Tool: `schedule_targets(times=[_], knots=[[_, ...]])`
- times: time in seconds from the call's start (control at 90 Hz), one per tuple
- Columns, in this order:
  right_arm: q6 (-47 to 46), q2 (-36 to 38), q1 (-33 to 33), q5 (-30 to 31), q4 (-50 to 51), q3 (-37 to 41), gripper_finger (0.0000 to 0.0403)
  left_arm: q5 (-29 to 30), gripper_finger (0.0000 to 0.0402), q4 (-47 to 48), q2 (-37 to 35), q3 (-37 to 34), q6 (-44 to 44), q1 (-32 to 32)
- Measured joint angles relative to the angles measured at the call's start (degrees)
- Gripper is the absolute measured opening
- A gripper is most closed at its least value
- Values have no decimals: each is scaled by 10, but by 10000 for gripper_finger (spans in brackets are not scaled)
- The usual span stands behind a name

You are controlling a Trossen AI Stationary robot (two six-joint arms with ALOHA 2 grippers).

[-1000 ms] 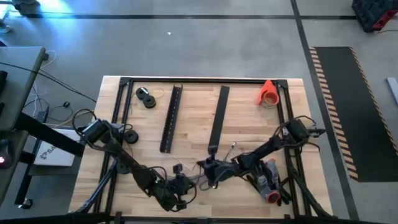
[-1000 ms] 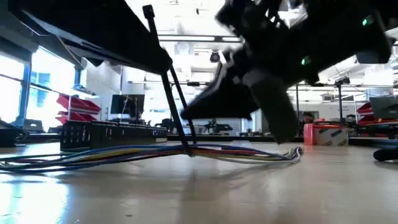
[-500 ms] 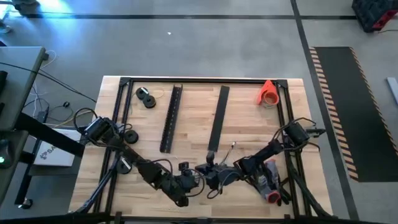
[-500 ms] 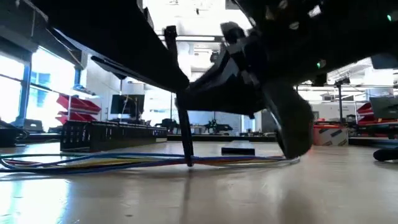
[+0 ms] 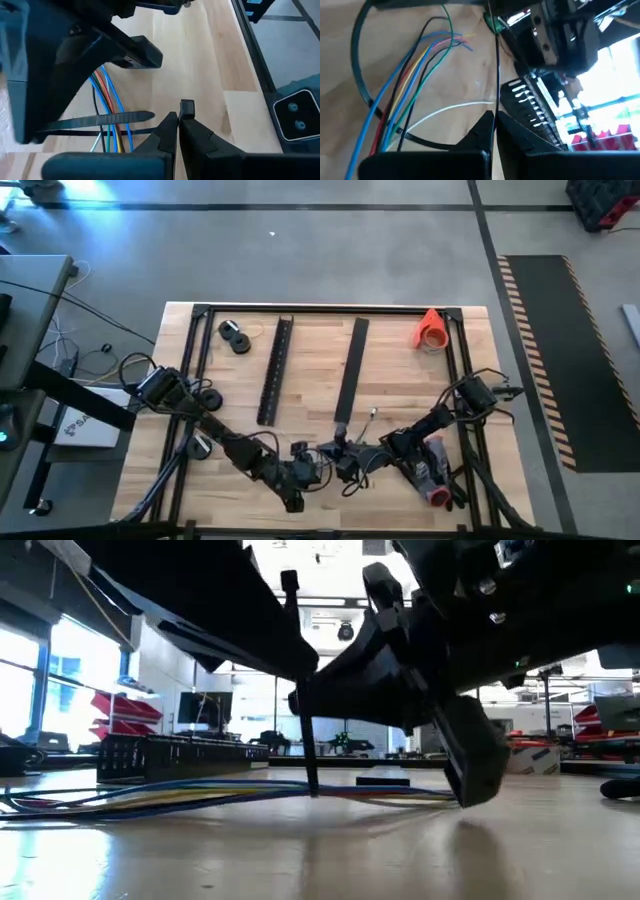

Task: Ziptie cables
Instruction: Wrap the cable wires using zip tie

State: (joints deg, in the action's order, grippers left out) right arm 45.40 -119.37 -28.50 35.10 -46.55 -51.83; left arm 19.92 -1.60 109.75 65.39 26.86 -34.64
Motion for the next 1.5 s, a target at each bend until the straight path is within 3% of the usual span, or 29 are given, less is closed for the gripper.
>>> schedule_targets(times=[0.344,0.656,1.044,1.5], knots=[[7,-7,3,-2,-6,-1,0,-8,0,0,0,0,-1,6],[11,-37,4,9,-77,-2,0,-10,0,1,0,0,2,4],[103,-38,0,13,-103,-1,0,-12,0,0,0,0,21,-2],[128,-39,-20,14,-113,0,0,3,0,-5,0,0,31,-9]])
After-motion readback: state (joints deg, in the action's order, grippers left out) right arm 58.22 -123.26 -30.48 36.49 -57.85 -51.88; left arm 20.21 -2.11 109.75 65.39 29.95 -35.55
